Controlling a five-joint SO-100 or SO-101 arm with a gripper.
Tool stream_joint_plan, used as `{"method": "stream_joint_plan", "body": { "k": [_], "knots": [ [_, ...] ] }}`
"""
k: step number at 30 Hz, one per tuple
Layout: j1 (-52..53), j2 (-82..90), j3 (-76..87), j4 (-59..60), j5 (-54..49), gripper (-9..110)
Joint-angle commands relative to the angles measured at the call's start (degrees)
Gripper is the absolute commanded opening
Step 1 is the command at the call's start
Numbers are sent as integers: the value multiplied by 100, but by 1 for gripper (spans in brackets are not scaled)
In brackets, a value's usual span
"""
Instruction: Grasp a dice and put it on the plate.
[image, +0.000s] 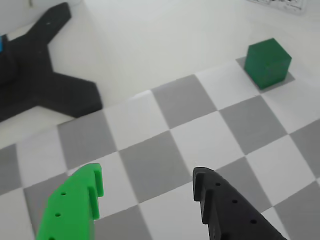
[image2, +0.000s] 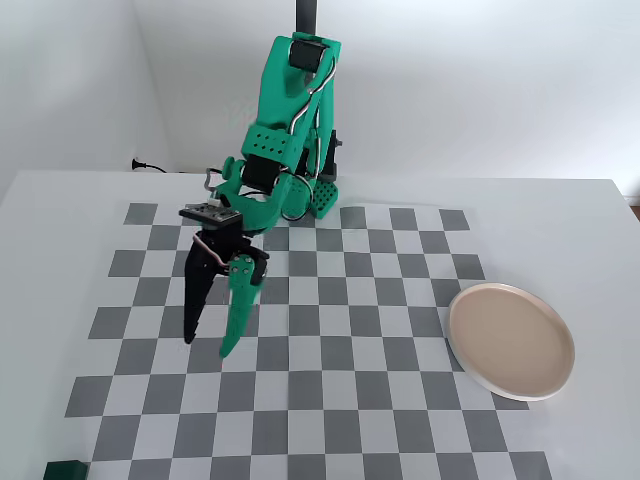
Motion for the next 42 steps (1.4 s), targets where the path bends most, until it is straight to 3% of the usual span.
{"method": "stream_joint_plan", "body": {
  "k": [1,11,42],
  "knots": [
    [431,-642,-1283,-149,62,15],
    [1169,-2733,-3498,237,0,16],
    [1380,-5766,-6979,861,-123,18]
  ]
}}
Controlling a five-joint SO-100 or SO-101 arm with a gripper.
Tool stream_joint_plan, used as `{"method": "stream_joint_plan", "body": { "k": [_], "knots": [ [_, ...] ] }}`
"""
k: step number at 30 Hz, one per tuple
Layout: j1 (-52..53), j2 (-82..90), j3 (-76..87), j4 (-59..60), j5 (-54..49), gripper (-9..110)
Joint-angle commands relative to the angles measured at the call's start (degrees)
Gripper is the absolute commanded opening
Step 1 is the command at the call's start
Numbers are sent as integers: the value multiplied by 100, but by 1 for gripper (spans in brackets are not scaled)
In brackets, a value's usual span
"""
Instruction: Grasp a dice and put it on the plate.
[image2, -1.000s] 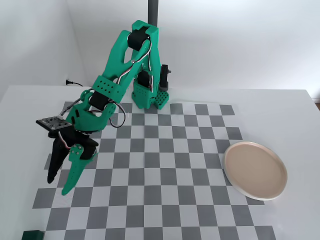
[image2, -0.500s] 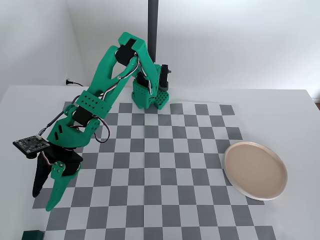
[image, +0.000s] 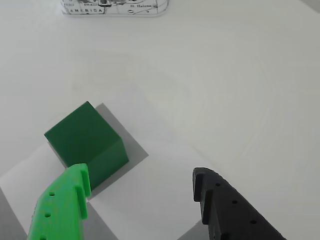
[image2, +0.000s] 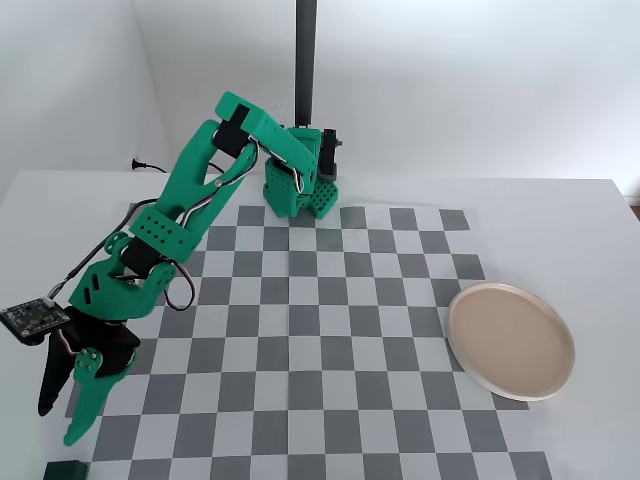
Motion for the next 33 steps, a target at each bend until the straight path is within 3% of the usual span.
{"method": "stream_joint_plan", "body": {
  "k": [1,18,33],
  "knots": [
    [-114,88,-756,18,-62,18],
    [-694,-185,-1389,211,-123,21],
    [-475,-1687,-3700,1230,-9,22]
  ]
}}
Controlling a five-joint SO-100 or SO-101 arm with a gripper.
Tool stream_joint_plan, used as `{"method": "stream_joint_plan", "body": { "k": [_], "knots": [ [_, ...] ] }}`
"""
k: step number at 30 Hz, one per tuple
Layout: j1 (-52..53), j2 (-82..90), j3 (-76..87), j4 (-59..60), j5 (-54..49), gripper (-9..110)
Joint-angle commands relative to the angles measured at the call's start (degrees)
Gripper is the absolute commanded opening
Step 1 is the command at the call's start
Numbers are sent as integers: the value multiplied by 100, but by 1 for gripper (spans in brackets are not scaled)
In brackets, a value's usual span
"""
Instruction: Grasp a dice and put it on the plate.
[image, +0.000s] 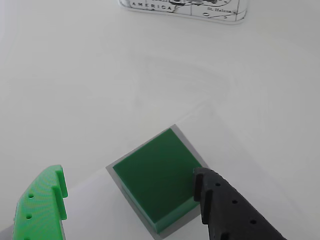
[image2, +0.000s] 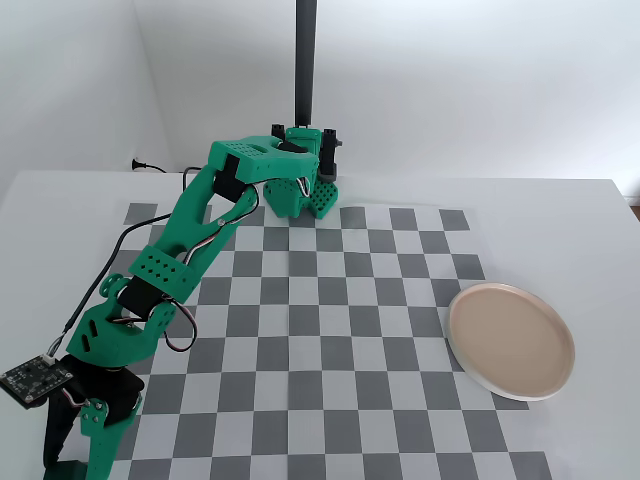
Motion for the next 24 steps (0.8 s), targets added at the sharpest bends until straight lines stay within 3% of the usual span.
{"method": "stream_joint_plan", "body": {
  "k": [1,24],
  "knots": [
    [18,220,-738,62,35,22],
    [88,-281,-1310,141,0,24]
  ]
}}
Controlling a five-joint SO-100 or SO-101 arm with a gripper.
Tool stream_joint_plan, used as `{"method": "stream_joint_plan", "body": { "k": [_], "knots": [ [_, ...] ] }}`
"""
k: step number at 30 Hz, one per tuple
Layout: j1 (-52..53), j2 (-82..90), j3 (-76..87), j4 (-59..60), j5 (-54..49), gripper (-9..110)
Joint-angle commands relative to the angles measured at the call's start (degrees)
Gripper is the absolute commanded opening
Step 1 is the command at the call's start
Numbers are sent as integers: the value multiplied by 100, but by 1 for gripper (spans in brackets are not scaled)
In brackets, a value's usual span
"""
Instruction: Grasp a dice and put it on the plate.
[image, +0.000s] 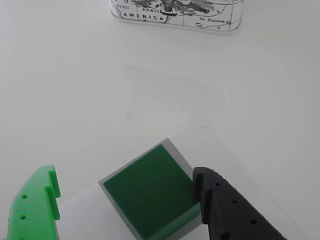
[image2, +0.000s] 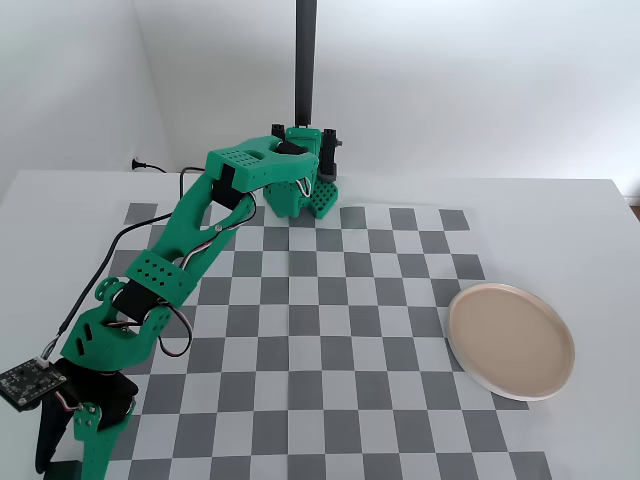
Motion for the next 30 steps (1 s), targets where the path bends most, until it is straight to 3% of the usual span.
{"method": "stream_joint_plan", "body": {
  "k": [1,30],
  "knots": [
    [26,185,-606,9,0,24],
    [0,-404,-1195,123,-229,24]
  ]
}}
